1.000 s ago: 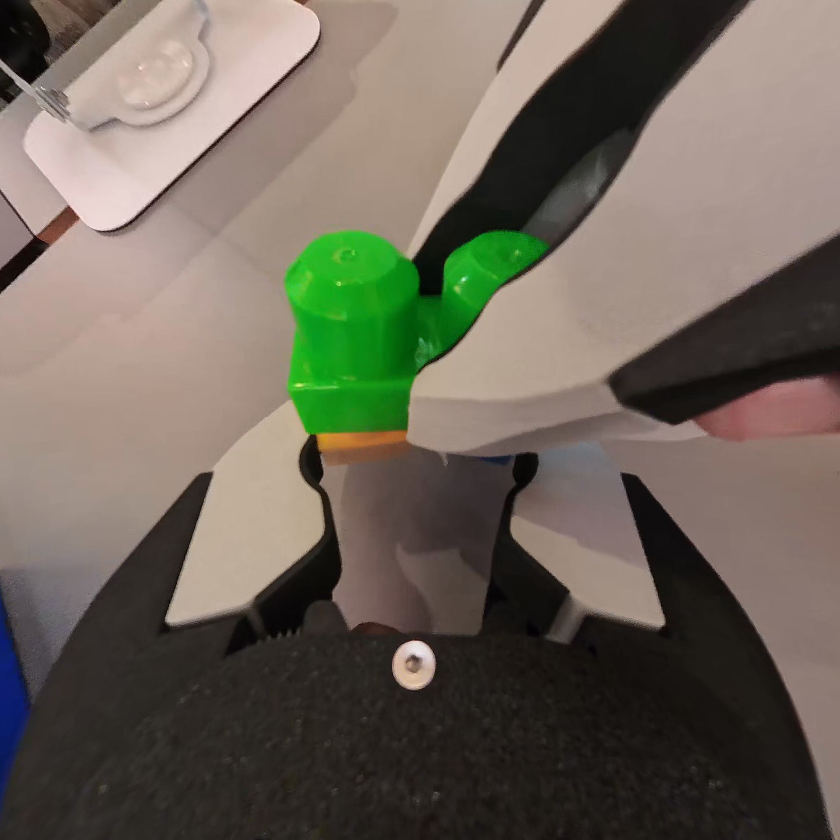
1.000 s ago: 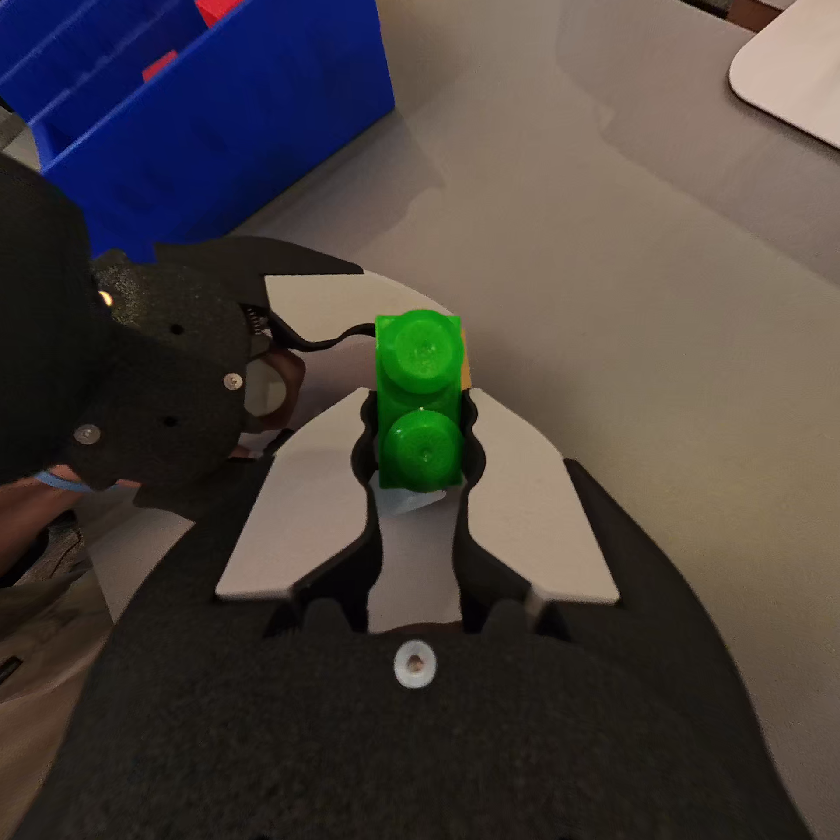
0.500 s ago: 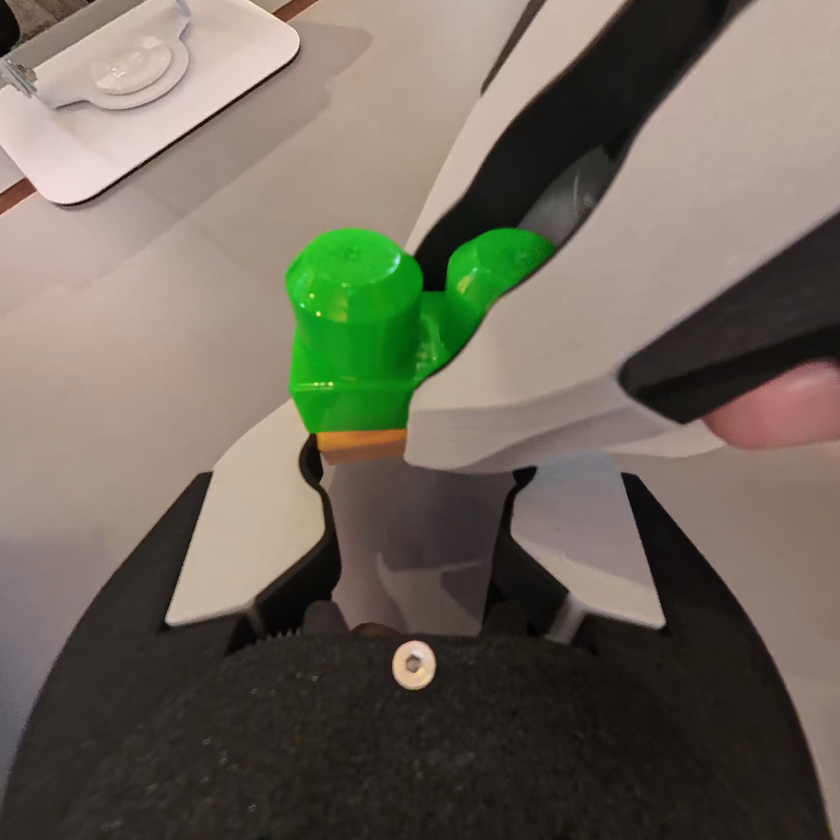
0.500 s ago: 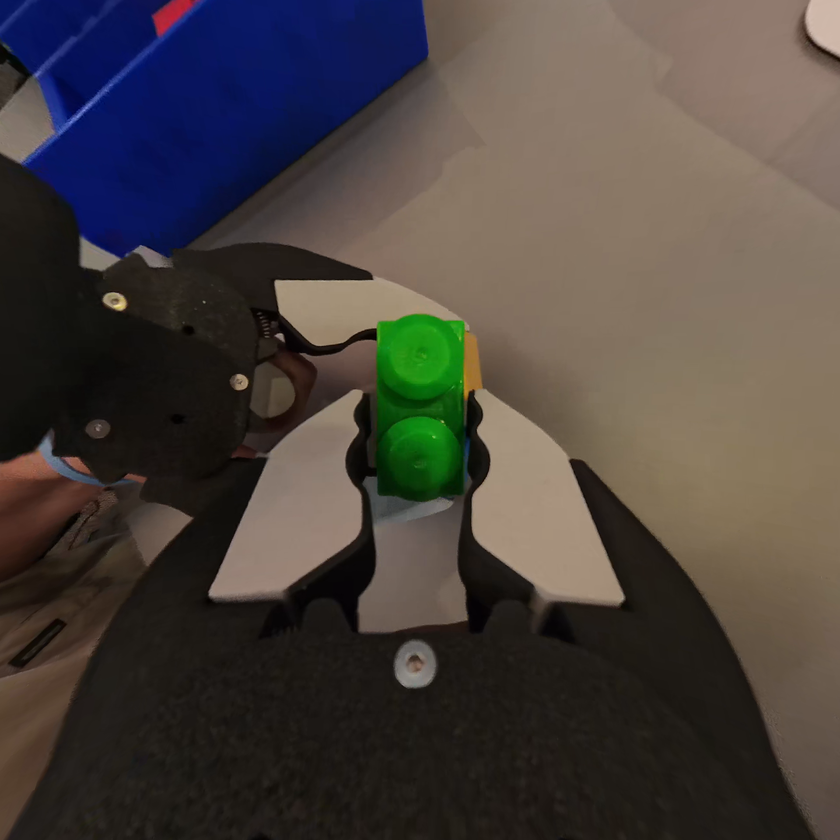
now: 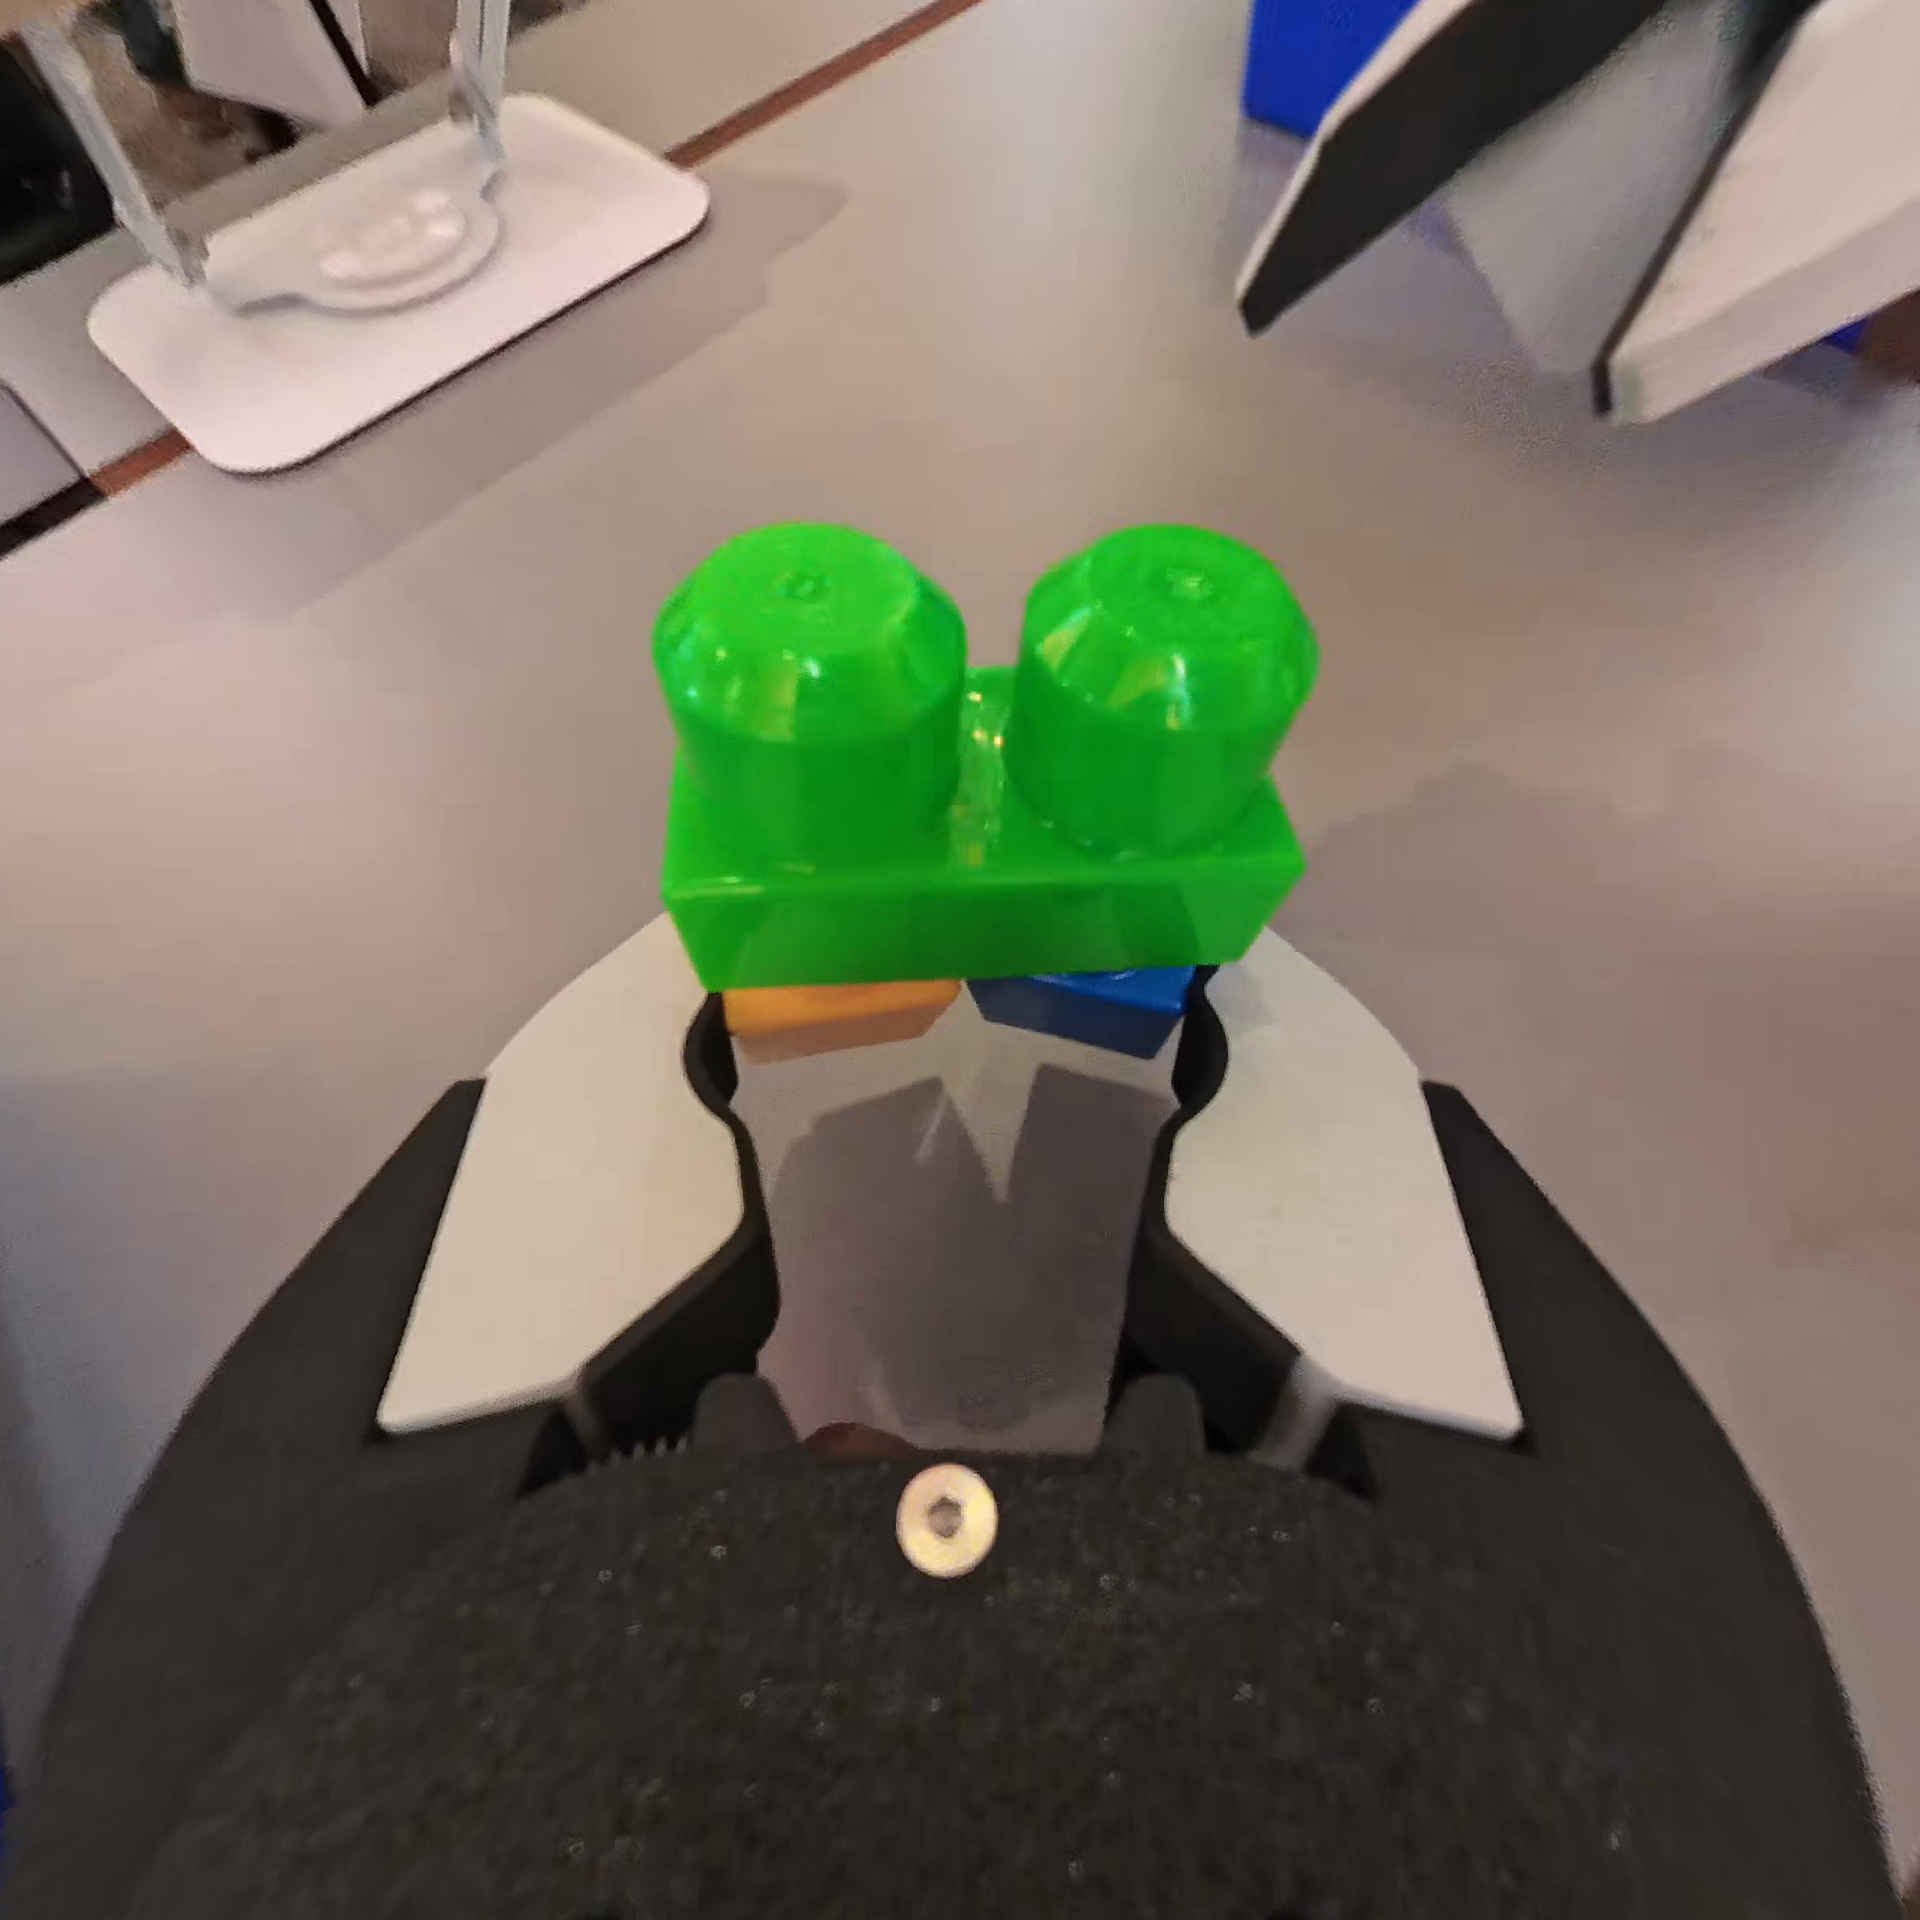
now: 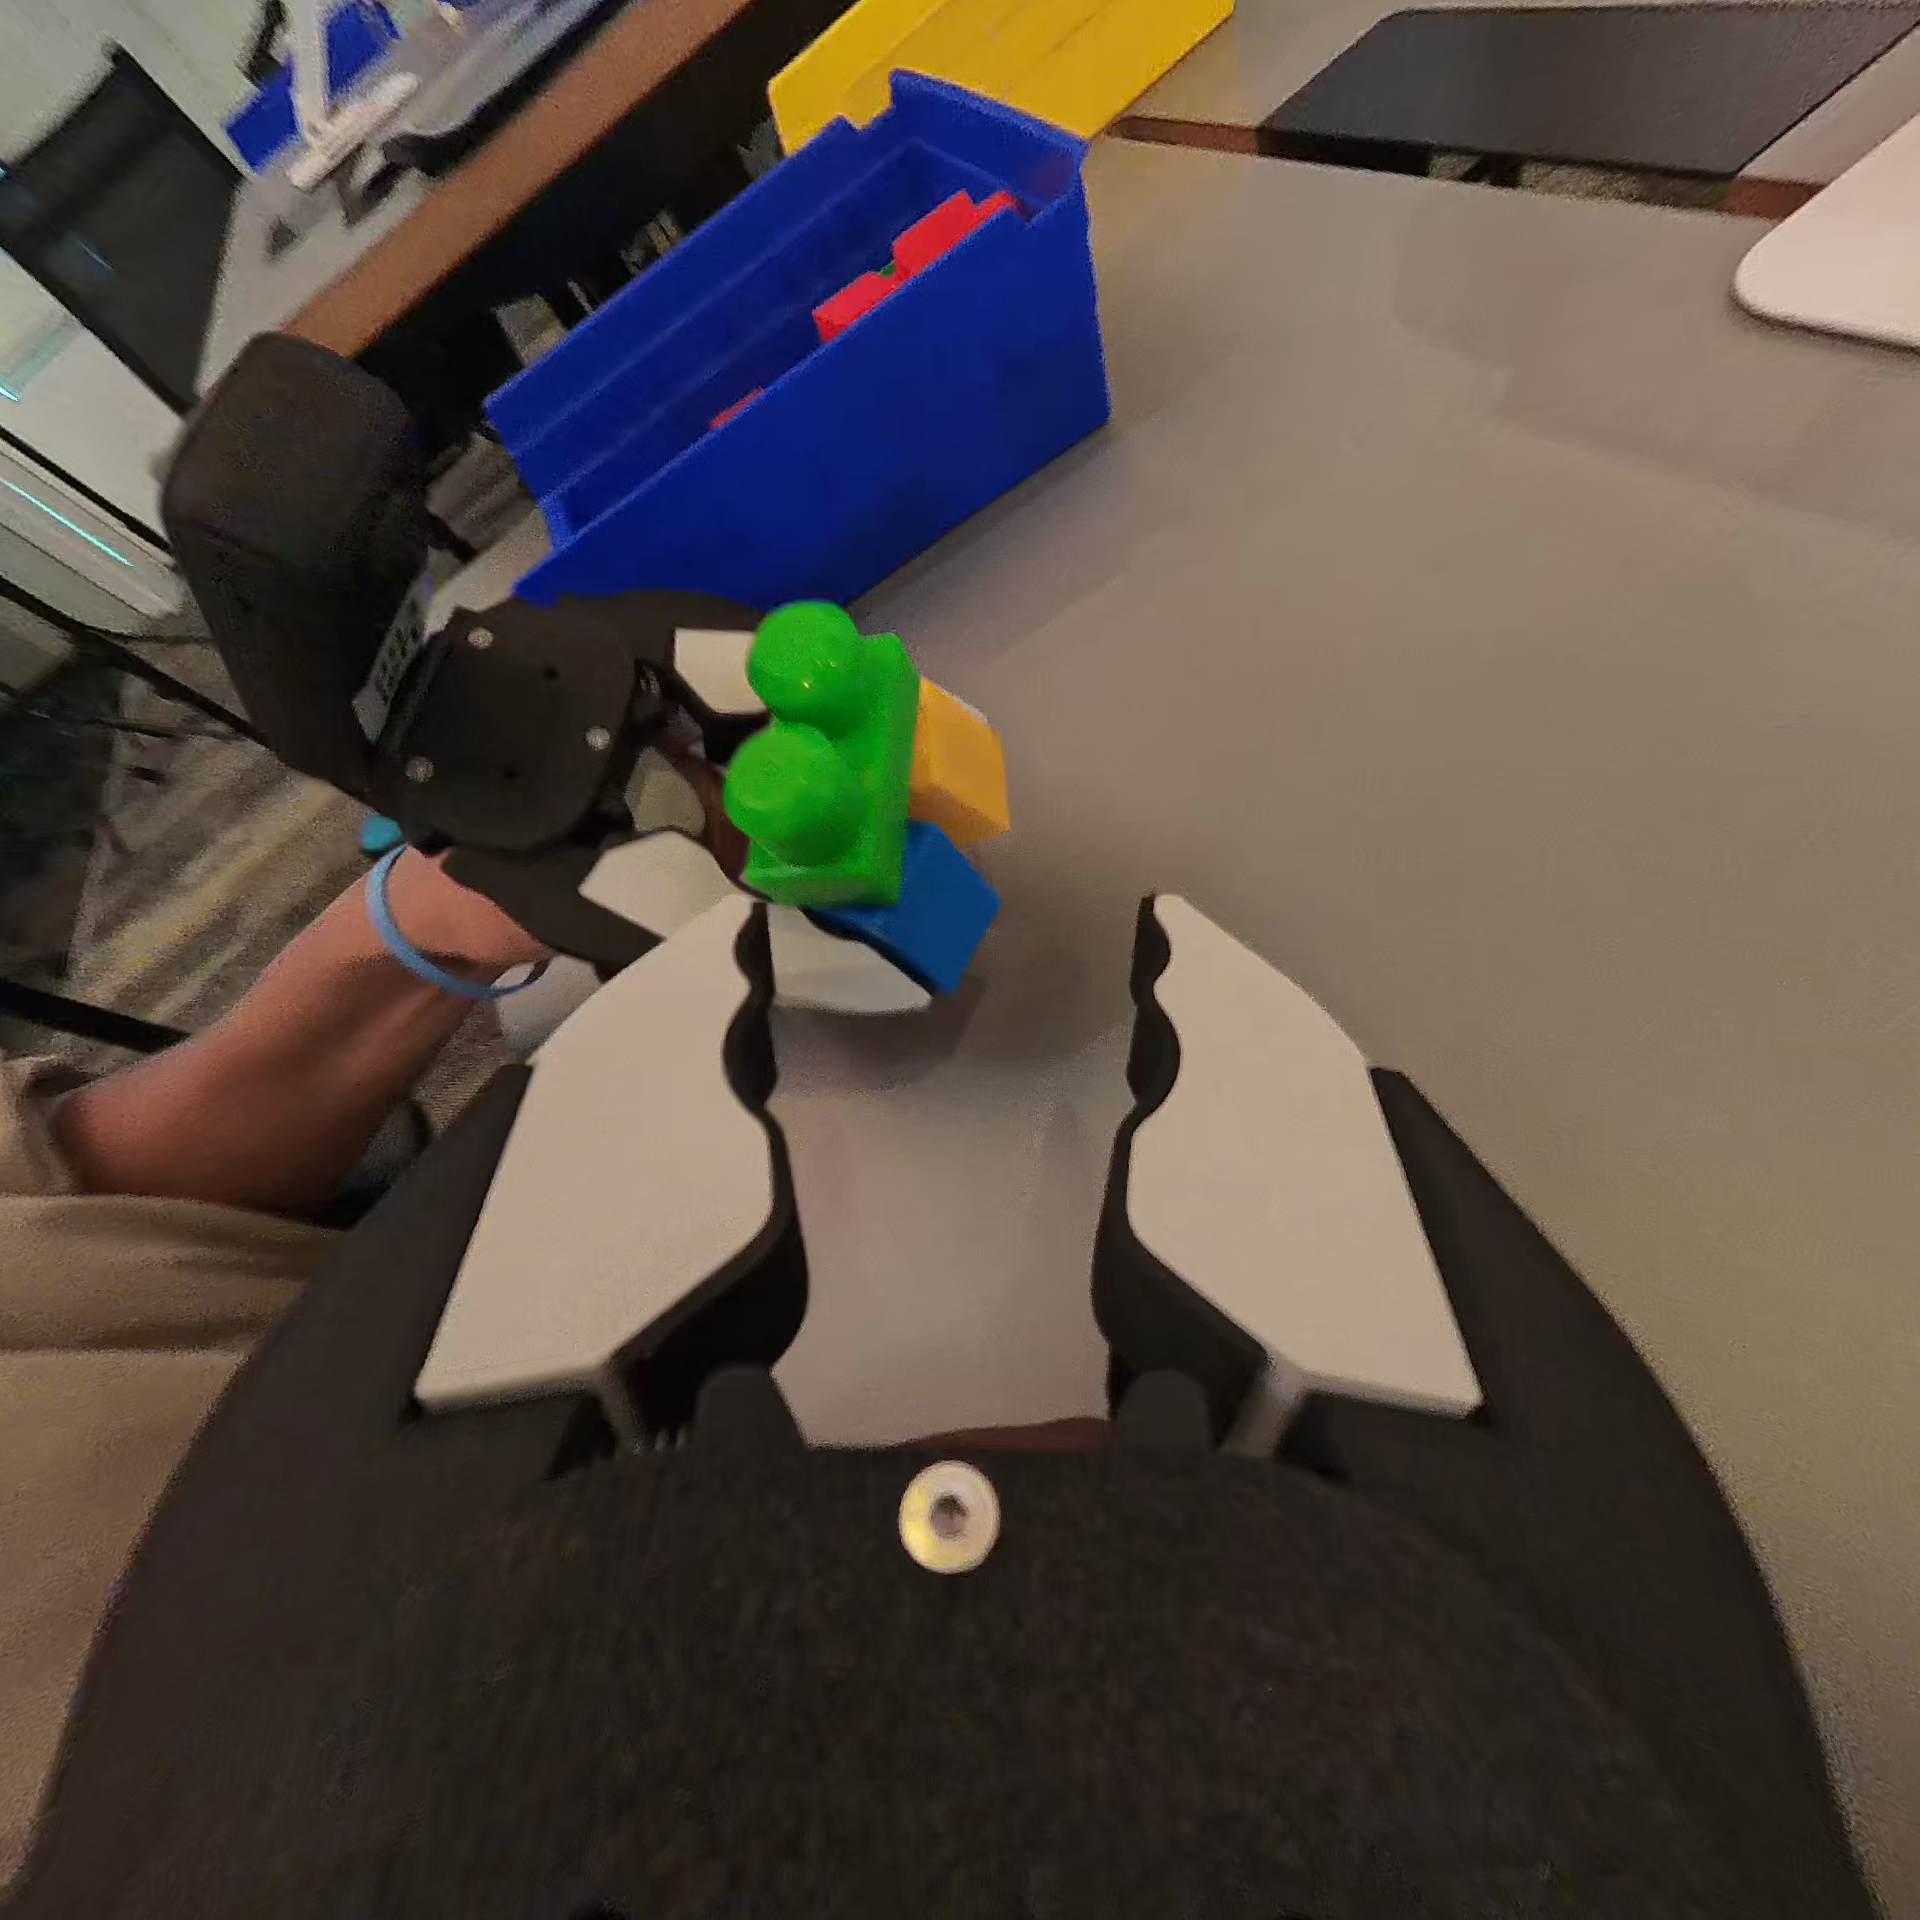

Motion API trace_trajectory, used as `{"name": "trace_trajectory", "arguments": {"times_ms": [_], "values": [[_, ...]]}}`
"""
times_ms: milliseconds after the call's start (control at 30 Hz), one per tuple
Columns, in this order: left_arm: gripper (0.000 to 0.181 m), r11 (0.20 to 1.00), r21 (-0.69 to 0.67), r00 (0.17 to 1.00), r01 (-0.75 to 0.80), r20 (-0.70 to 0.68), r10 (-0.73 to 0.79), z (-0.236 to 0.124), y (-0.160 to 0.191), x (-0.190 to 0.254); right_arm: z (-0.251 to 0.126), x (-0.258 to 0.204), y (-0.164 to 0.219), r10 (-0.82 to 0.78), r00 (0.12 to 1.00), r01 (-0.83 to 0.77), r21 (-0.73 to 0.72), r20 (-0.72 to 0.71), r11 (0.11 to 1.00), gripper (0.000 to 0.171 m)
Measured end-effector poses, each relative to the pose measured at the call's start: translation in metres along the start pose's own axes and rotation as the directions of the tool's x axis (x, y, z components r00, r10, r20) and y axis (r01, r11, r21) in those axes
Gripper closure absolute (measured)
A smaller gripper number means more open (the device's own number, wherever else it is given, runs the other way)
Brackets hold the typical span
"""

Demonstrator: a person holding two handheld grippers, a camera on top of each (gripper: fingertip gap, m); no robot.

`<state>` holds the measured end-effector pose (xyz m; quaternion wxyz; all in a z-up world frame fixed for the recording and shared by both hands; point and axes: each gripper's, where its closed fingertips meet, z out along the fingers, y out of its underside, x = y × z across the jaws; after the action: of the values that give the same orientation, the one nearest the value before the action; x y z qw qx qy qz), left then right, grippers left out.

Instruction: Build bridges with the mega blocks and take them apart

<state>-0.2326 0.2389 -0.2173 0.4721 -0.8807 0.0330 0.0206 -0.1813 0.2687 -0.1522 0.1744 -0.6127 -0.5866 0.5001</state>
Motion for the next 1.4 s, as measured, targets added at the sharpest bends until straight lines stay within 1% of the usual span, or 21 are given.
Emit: {"name": "trace_trajectory", "arguments": {"times_ms": [100, 200, 300, 400, 467, 567, 767, 833, 900, 1033, 1067, 1133, 1167, 1267, 1400], "values": [[0.098, 0.997, 0.020, 0.997, -0.071, -0.004, 0.071, -0.019, 0.003, 0.009, -0.014, -0.009, 0.027, 0.107, 0.990, -0.110, 0.031, 0.093, 0.993, 0.100], [0.098, 0.990, 0.050, 0.991, -0.133, -0.005, 0.134, -0.036, 0.006, 0.018, -0.025, -0.022, 0.045, 0.215, 0.954, -0.236, 0.083, 0.208, 0.968, 0.098], [0.098, 0.984, 0.118, 0.989, -0.137, -0.042, 0.142, -0.048, 0.005, 0.032, -0.028, -0.030, 0.050, 0.297, 0.906, -0.347, 0.128, 0.302, 0.929, 0.096], [0.098, 0.981, 0.148, 0.989, -0.125, -0.062, 0.136, -0.052, 0.001, 0.044, -0.019, -0.029, 0.053, 0.360, 0.867, -0.419, 0.114, 0.344, 0.901, 0.096], [0.098, 0.979, 0.152, 0.986, -0.137, -0.076, 0.150, -0.052, -0.002, 0.052, -0.012, -0.029, 0.052, 0.382, 0.855, -0.438, 0.096, 0.350, 0.894, 0.094], [0.098, 0.975, 0.161, 0.980, -0.154, -0.100, 0.171, -0.051, -0.008, 0.061, -0.005, -0.038, 0.044, 0.384, 0.833, -0.436, 0.046, 0.398, 0.899, 0.091], [0.098, 0.966, 0.151, 0.962, -0.210, -0.146, 0.232, -0.044, -0.014, 0.075, 0.012, -0.047, 0.029, 0.360, 0.825, -0.372, -0.060, 0.435, 0.926, 0.090], [0.098, 0.962, 0.126, 0.953, -0.242, -0.154, 0.259, -0.038, -0.014, 0.077, 0.016, -0.053, 0.030, 0.350, 0.817, -0.337, -0.112, 0.458, 0.935, 0.086], [0.098, 0.956, 0.103, 0.945, -0.274, -0.159, 0.287, -0.033, -0.013, 0.077, 0.019, -0.052, 0.034, 0.332, 0.831, -0.301, -0.141, 0.446, 0.943, 0.083], [0.098, 0.958, 0.084, 0.939, -0.274, -0.193, 0.285, -0.025, -0.013, 0.079, 0.021, -0.048, 0.036, 0.364, 0.806, -0.318, -0.177, 0.467, 0.932, 0.083], [0.098, 0.957, 0.081, 0.937, -0.279, -0.196, 0.290, -0.023, -0.012, 0.079, 0.021, -0.047, 0.037, 0.375, 0.796, -0.326, -0.185, 0.476, 0.927, 0.084], [0.098, 0.958, 0.061, 0.935, -0.279, -0.209, 0.286, -0.020, -0.009, 0.080, 0.020, -0.047, 0.040, 0.406, 0.756, -0.349, -0.209, 0.514, 0.914, 0.093], [0.098, 0.960, 0.050, 0.935, -0.277, -0.215, 0.281, -0.018, -0.008, 0.080, 0.021, -0.046, 0.041, 0.420, 0.740, -0.363, -0.213, 0.525, 0.907, 0.095], [0.098, 0.962, 0.007, 0.933, -0.274, -0.239, 0.268, -0.014, -0.003, 0.080, 0.024, -0.041, 0.043, 0.465, 0.693, -0.423, -0.213, 0.551, 0.881, 0.096], [0.098, 0.964, 0.003, 0.933, -0.264, -0.254, 0.256, -0.011, -0.005, 0.078, 0.025, -0.037, 0.042, 0.502, 0.632, -0.483, -0.206, 0.590, 0.851, 0.097]]}}
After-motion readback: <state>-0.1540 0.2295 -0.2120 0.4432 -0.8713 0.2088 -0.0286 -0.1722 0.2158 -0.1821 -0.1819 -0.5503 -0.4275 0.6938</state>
